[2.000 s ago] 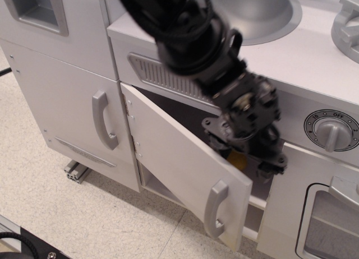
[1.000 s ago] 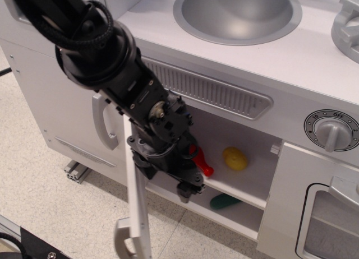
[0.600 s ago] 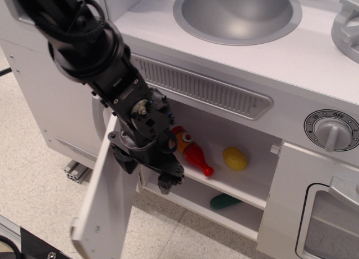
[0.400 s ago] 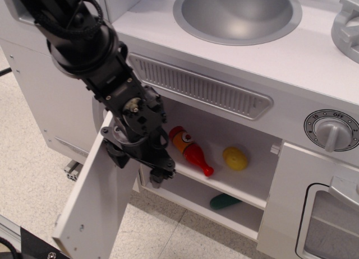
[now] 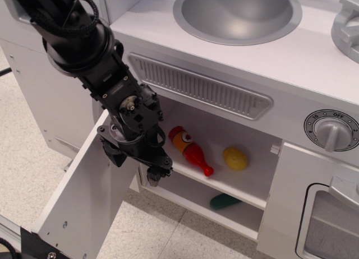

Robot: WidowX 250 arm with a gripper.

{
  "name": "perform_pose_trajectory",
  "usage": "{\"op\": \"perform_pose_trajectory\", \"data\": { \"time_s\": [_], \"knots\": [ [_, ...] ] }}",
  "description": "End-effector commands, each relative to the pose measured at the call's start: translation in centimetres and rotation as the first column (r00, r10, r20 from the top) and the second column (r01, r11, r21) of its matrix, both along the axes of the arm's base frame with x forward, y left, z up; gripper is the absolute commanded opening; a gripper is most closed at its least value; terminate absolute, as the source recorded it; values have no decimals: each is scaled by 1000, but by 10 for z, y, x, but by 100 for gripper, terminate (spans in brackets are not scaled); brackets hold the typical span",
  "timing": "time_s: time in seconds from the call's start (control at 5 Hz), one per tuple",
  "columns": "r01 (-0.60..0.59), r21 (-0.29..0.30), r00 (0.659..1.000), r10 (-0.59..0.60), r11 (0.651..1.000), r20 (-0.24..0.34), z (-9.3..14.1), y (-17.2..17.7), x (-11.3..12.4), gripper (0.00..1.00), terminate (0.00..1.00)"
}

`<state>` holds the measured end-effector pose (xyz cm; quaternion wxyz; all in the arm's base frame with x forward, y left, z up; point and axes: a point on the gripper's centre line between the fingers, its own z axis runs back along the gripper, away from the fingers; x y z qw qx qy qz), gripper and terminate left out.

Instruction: Open cabinet

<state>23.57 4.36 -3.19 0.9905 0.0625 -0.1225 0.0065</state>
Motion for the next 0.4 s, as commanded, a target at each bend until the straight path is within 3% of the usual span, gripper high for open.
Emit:
{"op": "perform_pose_trajectory", "data": {
  "time_s": [0.0, 0.2],
  "knots": [
    [-5, 3, 1000, 5, 1000, 25, 9, 4, 7, 100, 0],
    [-5, 3, 1000, 5, 1000, 25, 9, 4, 7, 100, 100]
  ]
}}
